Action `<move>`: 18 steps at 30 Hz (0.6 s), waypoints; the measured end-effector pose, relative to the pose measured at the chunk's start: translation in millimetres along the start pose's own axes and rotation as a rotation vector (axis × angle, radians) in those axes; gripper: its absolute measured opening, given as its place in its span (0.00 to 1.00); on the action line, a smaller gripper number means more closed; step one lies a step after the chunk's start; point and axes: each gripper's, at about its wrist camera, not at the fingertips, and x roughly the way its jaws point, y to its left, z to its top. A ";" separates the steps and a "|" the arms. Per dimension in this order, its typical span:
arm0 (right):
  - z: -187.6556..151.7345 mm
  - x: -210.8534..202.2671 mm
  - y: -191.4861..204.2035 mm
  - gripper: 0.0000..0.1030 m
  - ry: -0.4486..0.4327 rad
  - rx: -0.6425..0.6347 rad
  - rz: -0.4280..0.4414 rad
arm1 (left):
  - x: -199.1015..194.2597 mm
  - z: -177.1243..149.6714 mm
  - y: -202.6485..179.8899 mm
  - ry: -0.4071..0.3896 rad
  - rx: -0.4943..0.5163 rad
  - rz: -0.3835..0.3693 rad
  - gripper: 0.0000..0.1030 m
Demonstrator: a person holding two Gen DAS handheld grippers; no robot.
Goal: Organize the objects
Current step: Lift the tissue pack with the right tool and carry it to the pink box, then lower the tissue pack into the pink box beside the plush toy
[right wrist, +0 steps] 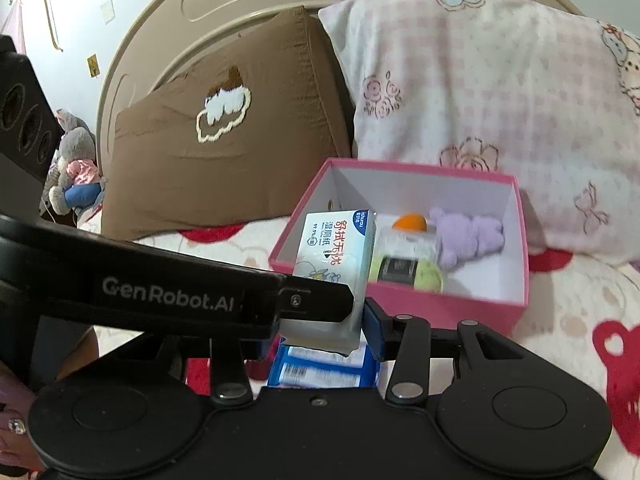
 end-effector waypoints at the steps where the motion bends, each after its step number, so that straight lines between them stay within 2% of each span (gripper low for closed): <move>1: 6.4 4.7 -4.1 0.48 0.005 0.007 0.006 | 3.8 6.5 0.1 -0.001 -0.002 0.010 0.33; 4: 23.1 21.3 -19.0 0.48 0.003 0.024 0.029 | 21.0 29.9 0.5 0.004 0.005 0.047 0.33; 8: 39.3 45.0 -46.8 0.48 0.010 0.059 0.055 | 55.0 58.8 7.4 0.055 -0.046 0.046 0.33; 14: 61.4 80.2 -71.7 0.48 0.068 0.075 0.022 | 91.8 83.5 20.6 0.069 -0.096 0.048 0.33; 18: 68.6 102.6 -78.7 0.48 0.064 0.083 0.020 | 110.6 95.9 29.1 0.070 -0.073 0.084 0.33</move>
